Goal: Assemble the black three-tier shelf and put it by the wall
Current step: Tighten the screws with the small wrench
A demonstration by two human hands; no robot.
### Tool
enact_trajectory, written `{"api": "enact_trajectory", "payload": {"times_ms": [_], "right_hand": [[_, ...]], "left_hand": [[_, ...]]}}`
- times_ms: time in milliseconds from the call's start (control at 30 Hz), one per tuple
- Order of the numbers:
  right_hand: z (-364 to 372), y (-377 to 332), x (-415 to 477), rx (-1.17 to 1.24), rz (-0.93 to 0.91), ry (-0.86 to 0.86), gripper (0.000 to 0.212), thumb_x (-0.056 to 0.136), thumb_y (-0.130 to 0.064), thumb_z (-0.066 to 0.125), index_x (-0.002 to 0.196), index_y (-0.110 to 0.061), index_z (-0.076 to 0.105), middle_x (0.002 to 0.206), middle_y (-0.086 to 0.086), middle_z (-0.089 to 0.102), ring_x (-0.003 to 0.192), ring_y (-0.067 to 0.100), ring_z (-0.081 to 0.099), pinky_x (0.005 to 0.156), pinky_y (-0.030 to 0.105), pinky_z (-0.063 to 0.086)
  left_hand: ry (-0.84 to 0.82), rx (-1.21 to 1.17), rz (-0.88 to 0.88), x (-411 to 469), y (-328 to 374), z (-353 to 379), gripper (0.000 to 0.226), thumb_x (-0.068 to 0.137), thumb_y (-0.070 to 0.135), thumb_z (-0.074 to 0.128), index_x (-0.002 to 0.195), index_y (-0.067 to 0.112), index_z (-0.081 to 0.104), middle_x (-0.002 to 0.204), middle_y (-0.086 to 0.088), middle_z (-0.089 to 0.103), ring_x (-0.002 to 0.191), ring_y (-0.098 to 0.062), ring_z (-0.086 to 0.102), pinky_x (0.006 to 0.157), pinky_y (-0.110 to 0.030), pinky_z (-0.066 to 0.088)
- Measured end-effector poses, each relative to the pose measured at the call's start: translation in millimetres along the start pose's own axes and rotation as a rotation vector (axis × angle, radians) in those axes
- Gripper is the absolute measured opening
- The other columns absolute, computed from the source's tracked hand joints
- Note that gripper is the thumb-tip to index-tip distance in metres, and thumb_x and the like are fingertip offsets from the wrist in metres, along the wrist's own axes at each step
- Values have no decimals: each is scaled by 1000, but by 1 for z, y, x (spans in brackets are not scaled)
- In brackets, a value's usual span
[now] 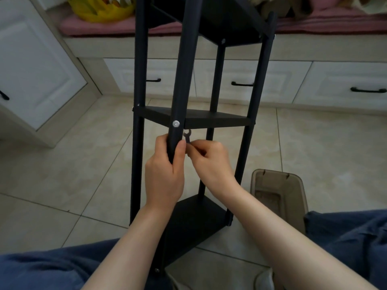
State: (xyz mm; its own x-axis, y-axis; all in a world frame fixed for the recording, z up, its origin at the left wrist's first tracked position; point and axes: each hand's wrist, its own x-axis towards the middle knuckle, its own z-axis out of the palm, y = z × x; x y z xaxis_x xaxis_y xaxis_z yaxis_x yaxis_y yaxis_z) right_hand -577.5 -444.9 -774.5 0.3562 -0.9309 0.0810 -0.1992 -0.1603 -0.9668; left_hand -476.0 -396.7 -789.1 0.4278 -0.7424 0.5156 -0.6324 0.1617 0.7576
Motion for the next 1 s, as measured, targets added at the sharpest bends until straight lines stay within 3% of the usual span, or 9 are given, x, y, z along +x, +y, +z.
{"api": "enact_trajectory", "payload": {"times_ms": [167,300,500,700,800,900,1000], "right_hand": [[3,-4,7,49,-49,-6,20,98,-19,58,95,-12,76,78,-12,69,78,4,66,72,20,53],[7,-10,13,60,-84,-12,21,98,-16,58,95,-8,76,87,-3,74,85,8,68,82,34,57],[15,-11,26,45,-55,2,27,99,-21,55,81,-10,73,75,3,68,76,18,64,78,46,52],[22,-10,35,88,-51,20,25,99,-21,56,83,-14,74,78,1,71,79,18,65,79,40,53],[23,-8,37,102,-75,30,21,99,-20,57,91,-14,75,74,1,70,73,21,64,70,38,54],[23,-5,38,66,-111,28,21,99,-18,57,99,-10,76,65,-13,61,64,6,60,62,21,49],[24,-6,40,17,-154,40,20,99,-17,58,99,-9,76,66,-12,61,64,2,60,63,13,45]], "left_hand": [[20,-53,22,6,-5,1,29,102,45,45,127,32,40,71,14,61,48,-8,55,43,-11,36],[49,-42,36,11,-12,0,25,104,43,40,125,29,43,69,17,61,53,-5,59,46,-9,38],[112,13,33,20,-21,-5,23,106,40,36,123,28,46,67,18,59,54,-8,58,47,-10,39],[123,15,48,23,-25,-8,35,106,40,37,125,15,52,66,21,58,53,-10,58,48,-10,39],[127,10,48,25,-25,-7,36,106,40,37,124,13,52,68,20,56,53,-10,58,48,-9,39],[131,5,44,27,-24,-7,33,107,37,38,124,13,52,66,16,55,53,-14,58,46,-14,39],[129,-7,37,28,-23,-7,25,107,36,40,123,20,51,64,11,55,51,-19,57,44,-27,44]]}}
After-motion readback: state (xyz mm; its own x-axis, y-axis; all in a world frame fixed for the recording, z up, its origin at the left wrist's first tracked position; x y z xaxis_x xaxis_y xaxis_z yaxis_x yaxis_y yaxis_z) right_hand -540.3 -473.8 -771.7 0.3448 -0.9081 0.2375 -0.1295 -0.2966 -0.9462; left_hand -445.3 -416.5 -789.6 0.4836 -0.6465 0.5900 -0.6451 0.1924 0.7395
